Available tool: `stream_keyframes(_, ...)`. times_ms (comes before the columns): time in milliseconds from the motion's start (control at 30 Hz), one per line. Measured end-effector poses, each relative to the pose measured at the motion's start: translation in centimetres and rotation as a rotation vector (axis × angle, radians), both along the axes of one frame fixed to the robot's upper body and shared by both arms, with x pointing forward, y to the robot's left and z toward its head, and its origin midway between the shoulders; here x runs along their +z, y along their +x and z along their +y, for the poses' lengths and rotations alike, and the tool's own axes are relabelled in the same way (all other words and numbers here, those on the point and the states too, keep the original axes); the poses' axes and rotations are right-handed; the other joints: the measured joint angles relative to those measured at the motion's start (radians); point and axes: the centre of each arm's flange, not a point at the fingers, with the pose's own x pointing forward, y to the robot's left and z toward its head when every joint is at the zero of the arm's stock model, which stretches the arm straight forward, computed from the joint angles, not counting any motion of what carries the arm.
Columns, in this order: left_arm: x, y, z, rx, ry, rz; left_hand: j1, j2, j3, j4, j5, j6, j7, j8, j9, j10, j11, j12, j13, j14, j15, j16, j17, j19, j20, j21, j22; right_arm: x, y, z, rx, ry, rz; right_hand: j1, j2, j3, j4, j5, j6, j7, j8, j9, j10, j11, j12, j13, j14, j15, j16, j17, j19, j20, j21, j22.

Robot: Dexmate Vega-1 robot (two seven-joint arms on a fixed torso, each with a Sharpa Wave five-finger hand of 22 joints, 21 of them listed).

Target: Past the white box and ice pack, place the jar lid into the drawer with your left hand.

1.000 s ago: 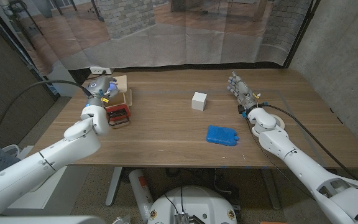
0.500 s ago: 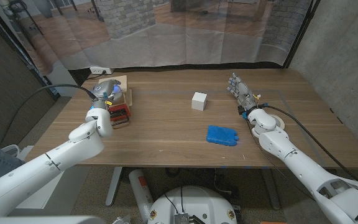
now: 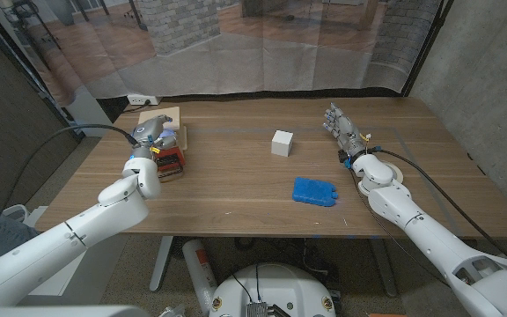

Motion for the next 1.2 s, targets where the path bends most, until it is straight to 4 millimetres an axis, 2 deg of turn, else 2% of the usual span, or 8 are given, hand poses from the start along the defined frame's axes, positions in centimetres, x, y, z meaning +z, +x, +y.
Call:
stream_keyframes(167, -0.1, -0.3, 0.1, 0.003, 0.001, -0.003, -0.061, -0.013, -0.027, 0.025, 0.015, -0.073, 0.006, -0.004, 0.000, -0.079, 0.034, 0.000, 0.000, -0.071, 0.027, 0.000, 0.000, -0.067, 0.001, 0.000, 0.000, -0.1, -0.2, 0.0, -0.001, -0.003, 0.003, 0.000, 0.000, 0.000, 0.000, 0.000, 0.000, 0.000, 0.000, 0.000, 0.000, 0.000, 0.000, 0.000, 0.000, 0.000, 0.000, 0.000, 0.000, 0.000, 0.000, 0.000)
stream_keyframes(267, -0.1, -0.5, 0.2, 0.006, 0.001, -0.009, -0.087, -0.023, -0.040, 0.038, 0.022, -0.095, 0.015, -0.004, 0.000, -0.103, 0.047, 0.000, 0.000, -0.087, 0.038, 0.000, 0.000, -0.084, 0.001, 0.000, 0.004, -0.1, -0.3, 0.0, -0.001, -0.005, 0.003, 0.000, 0.000, 0.000, 0.000, 0.000, 0.000, 0.000, 0.000, 0.000, 0.000, 0.000, 0.000, 0.000, 0.000, 0.000, 0.000, 0.000, 0.000, 0.000, 0.000, 0.000)
stream_keyframes(333, -0.2, -0.6, 0.2, 0.004, -0.001, -0.013, -0.096, -0.020, -0.044, 0.042, 0.022, -0.097, 0.016, -0.004, 0.000, -0.108, 0.052, 0.000, 0.000, -0.091, 0.034, 0.000, 0.000, -0.086, -0.001, 0.000, 0.004, -0.1, -0.3, 0.0, -0.002, -0.006, 0.004, 0.000, 0.000, 0.000, 0.000, 0.000, 0.000, 0.000, 0.000, 0.000, 0.000, 0.000, 0.000, 0.000, 0.000, 0.000, 0.000, 0.000, 0.000, 0.000, 0.000, 0.000)
stream_keyframes(933, -0.4, -1.6, 0.0, -0.009, -0.010, -0.034, -0.131, -0.026, -0.060, 0.058, 0.033, -0.102, 0.011, 0.001, 0.000, -0.102, 0.047, 0.012, 0.000, -0.093, 0.036, 0.008, 0.000, -0.100, -0.004, 0.002, 0.004, -0.3, -0.9, 0.1, 0.000, -0.011, 0.000, 0.000, 0.000, 0.000, 0.000, 0.000, 0.000, 0.000, 0.000, 0.000, 0.006, -0.005, 0.000, 0.000, 0.000, 0.000, 0.000, 0.000, 0.000, 0.000, 0.000, 0.000)
stream_keyframes(1100, -0.4, -1.8, -0.1, -0.011, -0.011, -0.041, -0.138, -0.018, -0.063, 0.062, 0.038, -0.073, 0.015, 0.012, 0.000, -0.075, 0.020, 0.023, -0.004, -0.075, 0.019, 0.016, -0.002, -0.100, -0.004, 0.011, 0.004, -0.3, -1.2, 0.1, -0.001, -0.010, -0.002, 0.000, 0.000, 0.000, 0.000, 0.000, 0.000, 0.000, 0.000, 0.000, 0.005, -0.005, 0.000, 0.000, 0.000, 0.000, 0.000, 0.000, 0.000, 0.000, -0.004, 0.000)
stream_keyframes(1200, -0.3, -2.1, -0.1, -0.010, -0.011, -0.050, -0.151, -0.005, -0.061, 0.069, 0.045, -0.052, 0.005, 0.023, 0.000, -0.052, 0.005, 0.032, -0.005, -0.051, 0.007, 0.026, -0.001, -0.093, -0.005, 0.016, 0.004, -0.4, -1.3, 0.1, -0.002, -0.009, -0.004, 0.000, 0.000, 0.000, 0.000, 0.000, 0.000, 0.000, 0.000, 0.000, 0.008, -0.003, 0.000, 0.000, 0.000, 0.000, 0.000, 0.000, 0.000, 0.000, -0.006, 0.000)
